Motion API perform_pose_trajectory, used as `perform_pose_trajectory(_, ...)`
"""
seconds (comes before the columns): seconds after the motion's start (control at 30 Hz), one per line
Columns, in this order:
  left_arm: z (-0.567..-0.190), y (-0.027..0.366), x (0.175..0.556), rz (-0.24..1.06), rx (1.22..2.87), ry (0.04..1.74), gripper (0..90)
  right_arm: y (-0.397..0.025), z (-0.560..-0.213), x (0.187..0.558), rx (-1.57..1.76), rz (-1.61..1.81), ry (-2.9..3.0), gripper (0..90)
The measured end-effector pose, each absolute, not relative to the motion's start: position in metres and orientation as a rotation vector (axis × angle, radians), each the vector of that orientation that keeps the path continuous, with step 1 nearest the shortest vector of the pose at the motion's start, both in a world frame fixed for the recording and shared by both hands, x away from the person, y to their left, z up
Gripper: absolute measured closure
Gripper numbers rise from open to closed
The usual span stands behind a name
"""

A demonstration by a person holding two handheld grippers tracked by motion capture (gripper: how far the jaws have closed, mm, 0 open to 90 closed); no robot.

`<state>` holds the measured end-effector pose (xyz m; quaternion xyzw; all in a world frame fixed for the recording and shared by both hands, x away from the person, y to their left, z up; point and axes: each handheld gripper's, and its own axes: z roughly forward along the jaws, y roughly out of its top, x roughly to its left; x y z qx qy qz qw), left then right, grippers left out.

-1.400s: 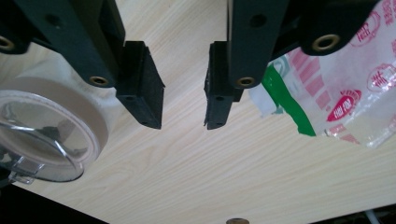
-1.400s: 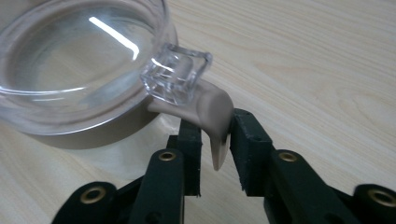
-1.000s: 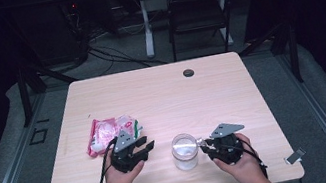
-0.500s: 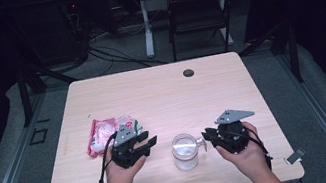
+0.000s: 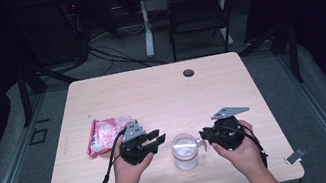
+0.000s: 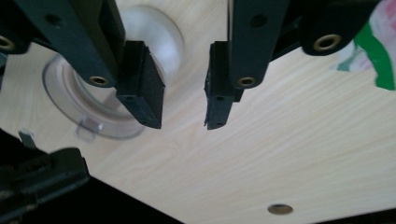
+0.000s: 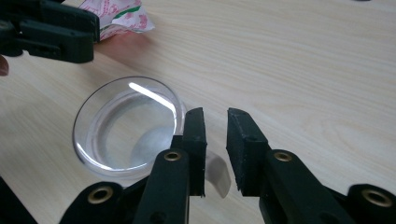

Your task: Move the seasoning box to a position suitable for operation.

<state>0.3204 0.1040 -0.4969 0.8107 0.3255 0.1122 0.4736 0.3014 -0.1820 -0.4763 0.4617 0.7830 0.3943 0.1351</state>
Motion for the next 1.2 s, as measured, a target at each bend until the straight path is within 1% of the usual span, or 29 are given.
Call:
perform_pose_trajectory(0.03, -0.499, 0.104, 0.319, 0.279, 1.987, 0.790, 69.4, -0.181, -0.477, 0.301, 1.346, 1.147, 2.264, 77.7)
perform_pose_trajectory(0.2, -0.506, 0.106, 0.315, 0.219, 2.006, 0.779, 74.4, -0.183, -0.481, 0.299, 1.368, 1.176, 2.276, 79.6)
perform_pose_trajectory(0.4, -0.510, 0.103, 0.312, 0.177, 2.037, 0.772, 86.0, -0.182, -0.485, 0.299, 1.384, 1.204, 2.286, 83.2)
perform_pose_trajectory(0.5, -0.511, 0.101, 0.312, 0.170, 2.064, 0.761, 89.9, -0.181, -0.485, 0.299, 1.371, 1.194, 2.293, 84.2)
perform_pose_trajectory(0.63, -0.513, 0.098, 0.309, 0.158, 2.099, 0.743, 90.0, -0.182, -0.485, 0.299, 1.377, 1.200, 2.286, 86.8)
perform_pose_trajectory(0.9, -0.518, 0.092, 0.306, 0.126, 2.168, 0.703, 90.0, -0.181, -0.485, 0.299, 1.370, 1.203, 2.283, 87.2)
perform_pose_trajectory(1.2, -0.518, 0.091, 0.305, 0.129, 2.176, 0.678, 90.0, -0.182, -0.486, 0.299, 1.364, 1.206, 2.284, 87.2)
